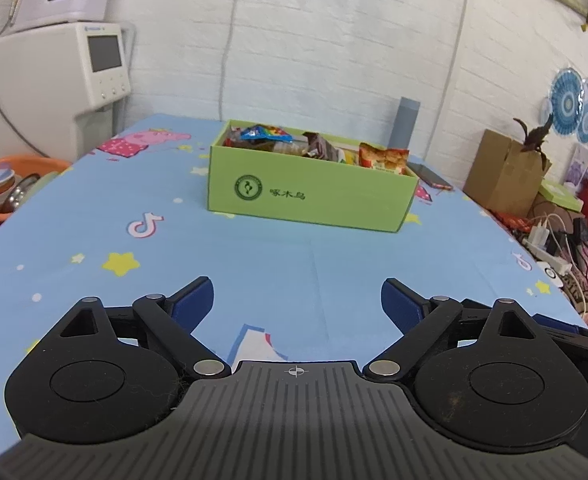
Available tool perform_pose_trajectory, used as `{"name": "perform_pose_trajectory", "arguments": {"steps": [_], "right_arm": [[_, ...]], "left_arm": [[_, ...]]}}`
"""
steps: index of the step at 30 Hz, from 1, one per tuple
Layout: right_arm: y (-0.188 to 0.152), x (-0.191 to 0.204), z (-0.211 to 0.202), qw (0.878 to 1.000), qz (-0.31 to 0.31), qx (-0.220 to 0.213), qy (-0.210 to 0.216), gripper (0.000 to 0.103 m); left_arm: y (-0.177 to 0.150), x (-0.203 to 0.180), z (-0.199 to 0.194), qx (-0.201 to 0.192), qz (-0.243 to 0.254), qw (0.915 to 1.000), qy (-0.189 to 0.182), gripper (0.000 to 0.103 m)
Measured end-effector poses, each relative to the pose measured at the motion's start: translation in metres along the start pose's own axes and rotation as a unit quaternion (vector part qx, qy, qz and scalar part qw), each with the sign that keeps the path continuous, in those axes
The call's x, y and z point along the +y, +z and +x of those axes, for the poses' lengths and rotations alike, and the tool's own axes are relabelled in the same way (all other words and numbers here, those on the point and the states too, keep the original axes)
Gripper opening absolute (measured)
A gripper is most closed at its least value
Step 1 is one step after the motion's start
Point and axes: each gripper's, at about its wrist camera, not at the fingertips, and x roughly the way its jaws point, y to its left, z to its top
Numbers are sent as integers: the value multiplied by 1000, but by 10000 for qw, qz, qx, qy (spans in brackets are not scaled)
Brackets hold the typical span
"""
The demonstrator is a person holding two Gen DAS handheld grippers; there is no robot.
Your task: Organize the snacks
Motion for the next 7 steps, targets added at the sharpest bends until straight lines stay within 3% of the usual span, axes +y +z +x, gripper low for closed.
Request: {"name": "perform_pose_trajectory", "arguments": {"steps": [7], "right_arm": [[-5,3,-14,9999,-60,-105,52,96]], "left_arm": [[-6,2,-3,-15,30,9999,160,79]]}}
